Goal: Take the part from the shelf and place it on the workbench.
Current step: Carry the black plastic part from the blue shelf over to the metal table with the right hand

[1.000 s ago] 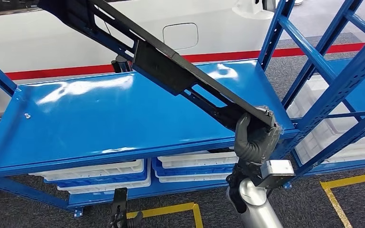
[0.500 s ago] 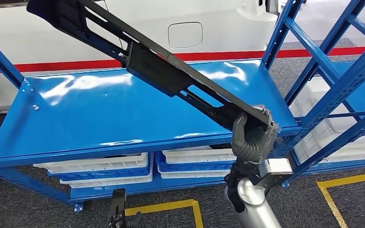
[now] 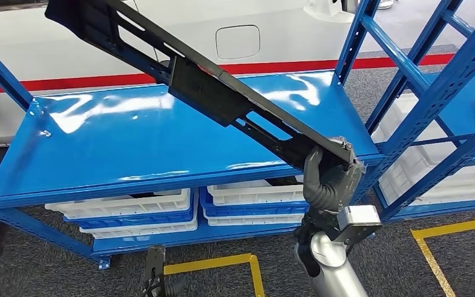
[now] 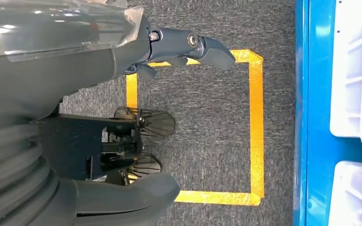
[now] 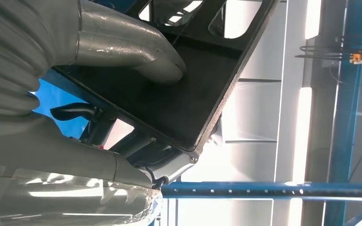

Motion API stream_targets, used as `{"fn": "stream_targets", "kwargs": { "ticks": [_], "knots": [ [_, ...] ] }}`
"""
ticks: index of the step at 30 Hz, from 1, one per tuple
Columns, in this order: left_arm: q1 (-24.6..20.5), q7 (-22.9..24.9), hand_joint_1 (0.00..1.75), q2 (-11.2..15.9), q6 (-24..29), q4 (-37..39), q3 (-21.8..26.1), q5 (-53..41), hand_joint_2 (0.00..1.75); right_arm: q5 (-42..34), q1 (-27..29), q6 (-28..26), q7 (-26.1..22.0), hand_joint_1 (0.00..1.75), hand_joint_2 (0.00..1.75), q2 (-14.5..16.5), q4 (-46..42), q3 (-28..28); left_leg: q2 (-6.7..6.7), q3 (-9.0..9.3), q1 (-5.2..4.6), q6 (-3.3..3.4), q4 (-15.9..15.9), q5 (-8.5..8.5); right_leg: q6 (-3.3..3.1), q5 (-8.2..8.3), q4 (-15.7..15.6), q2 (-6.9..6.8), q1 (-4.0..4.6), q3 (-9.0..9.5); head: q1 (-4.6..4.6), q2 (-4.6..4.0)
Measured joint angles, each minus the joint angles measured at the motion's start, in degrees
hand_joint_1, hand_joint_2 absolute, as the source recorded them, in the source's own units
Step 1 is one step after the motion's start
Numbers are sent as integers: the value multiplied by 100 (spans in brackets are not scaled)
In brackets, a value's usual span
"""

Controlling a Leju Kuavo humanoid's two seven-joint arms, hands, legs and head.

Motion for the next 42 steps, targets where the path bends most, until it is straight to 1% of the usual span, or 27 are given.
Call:
{"fn": "stream_targets", "kwargs": {
  "ticks": [1,3,4,5,6,9,11,13,15,17,19,20,21,23,25,26,28,30,31,33,34,35,36,37,38,40,42],
  "knots": [
    [0,1,0,1,3,0,-2,-2,175,7,-1,0,1,175,175,1,0,-3,0,-112,14,-33,270,-208,-52,31,-5,-6,-21,-30,-5,0],
    [6,2,0,2,16,0,-3,-2,175,23,4,0,4,175,175,2,2,-8,0,-418,39,-90,1079,-669,-115,82,2,-17,-9,-107,-18,1],
    [10,2,0,3,24,0,-3,-2,175,31,10,0,8,175,175,2,4,-8,1,-507,52,-108,1364,-769,-122,103,7,-21,-4,-140,-18,1],
    [14,2,0,4,33,0,-3,-1,175,34,17,0,12,175,175,2,8,-9,3,-506,65,-119,1467,-763,-117,119,12,-24,-3,-165,-19,0],
    [16,2,0,4,39,0,-3,-1,175,38,24,0,16,175,175,2,11,-9,4,-396,77,-125,1343,-655,-109,130,17,-24,-5,-180,-19,-1],
    [10,2,0,4,46,0,-7,-2,175,52,28,0,27,175,175,8,15,-12,-2,262,99,-110,257,-231,-79,145,65,-22,4,-216,-19,0],
    [7,2,0,3,49,0,-11,-3,175,63,26,1,34,175,175,16,15,-16,-16,448,78,-76,-122,-176,-22,180,91,-21,31,-268,-16,1],
    [6,2,0,0,52,0,-16,-3,175,67,27,1,38,175,175,20,15,-17,-18,409,55,-8,-161,-153,62,229,85,-21,46,-315,-10,1],
    [1,2,0,-8,55,0,-26,-7,175,65,29,0,37,175,175,18,15,-16,0,361,61,107,-210,-77,93,127,212,-21,41,-418,-3,1],
    [-3,2,0,-13,57,0,-46,-11,175,65,33,0,37,175,175,13,16,-14,20,290,67,201,-237,7,52,-225,789,-18,38,-669,8,0],
    [-3,3,0,-13,57,0,-61,-11,175,65,43,0,37,175,175,6,21,-13,28,197,54,231,-233,75,35,-573,1562,-15,43,-938,15,0],
    [-3,8,0,-13,55,0,-64,-11,175,65,52,0,38,175,175,2,26,-14,30,155,49,232,-230,108,57,-636,1748,-15,43,-969,15,0],
    [-3,13,0,-13,51,0,-66,-11,175,65,59,1,39,175,175,-1,30,-14,30,119,46,227,-228,138,93,-606,1692,-16,42,-881,16,0],
    [-6,28,0,-13,33,0,-69,-8,175,65,62,9,45,175,175,-2,33,-15,26,71,44,200,-219,189,166,-373,935,-17,38,-379,18,1],
    [-10,37,0,-13,14,0,-72,-1,175,66,60,26,54,175,175,1,32,-14,20,35,28,146,-210,238,157,-198,186,-7,62,88,12,1],
    [-13,38,0,-13,9,0,-73,3,175,67,59,38,58,175,175,1,32,-15,18,18,19,113,-203,265,132,-165,16,1,80,179,15,1],
    [-13,39,0,-12,7,0,-74,15,175,74,63,73,75,175,175,3,32,-16,14,-14,10,49,-202,329,77,-124,0,13,95,137,11,1],
    [-13,33,0,-8,8,0,-74,27,175,84,58,113,97,175,175,20,33,-22,6,-82,24,-9,-110,231,-10,-68,-8,3,42,84,8,0],
    [-12,27,0,-4,9,0,-74,33,175,88,56,128,109,175,175,34,33,-25,3,-162,32,-38,83,48,-68,-25,-14,-5,18,46,3,0],
    [-11,8,0,1,14,0,-73,40,175,96,55,154,128,175,175,61,33,-31,4,-422,45,-93,791,-467,-144,63,-11,-17,18,-61,-7,0],
    [-9,0,0,2,17,0,-73,42,175,97,58,164,136,175,175,68,33,-32,3,-545,48,-113,1175,-660,-154,105,-8,-21,25,-121,-10,0],
    [-7,-7,0,3,20,0,-73,44,175,98,60,173,140,175,175,73,33,-33,4,-588,52,-123,1410,-728,-153,148,-3,-23,31,-181,-10,0],
    [-6,-12,0,3,23,0,-73,48,175,98,62,181,143,175,175,77,33,-33,5,-533,56,-125,1451,-688,-145,184,5,-24,34,-235,-11,0],
    [-5,-16,0,3,24,0,-73,52,175,99,62,186,143,175,175,78,33,-33,5,-354,62,-117,1252,-558,-130,213,17,-23,35,-281,-11,0],
    [-7,-20,0,3,25,0,-74,56,175,100,61,190,145,175,175,80,33,-33,4,-76,67,-100,869,-400,-114,235,35,-21,35,-318,-12,0],
    [-12,-30,0,2,19,-1,-78,58,175,110,56,190,148,175,175,88,33,-40,-4,441,60,-50,95,-270,-62,270,71,-18,51,-372,-8,1],
    [-13,-36,0,-1,10,-2,-83,57,175,129,42,190,150,175,175,96,32,-48,-11,602,24,5,-200,-288,13,319,86,-22,64,-404,-6,0]
  ]
}}
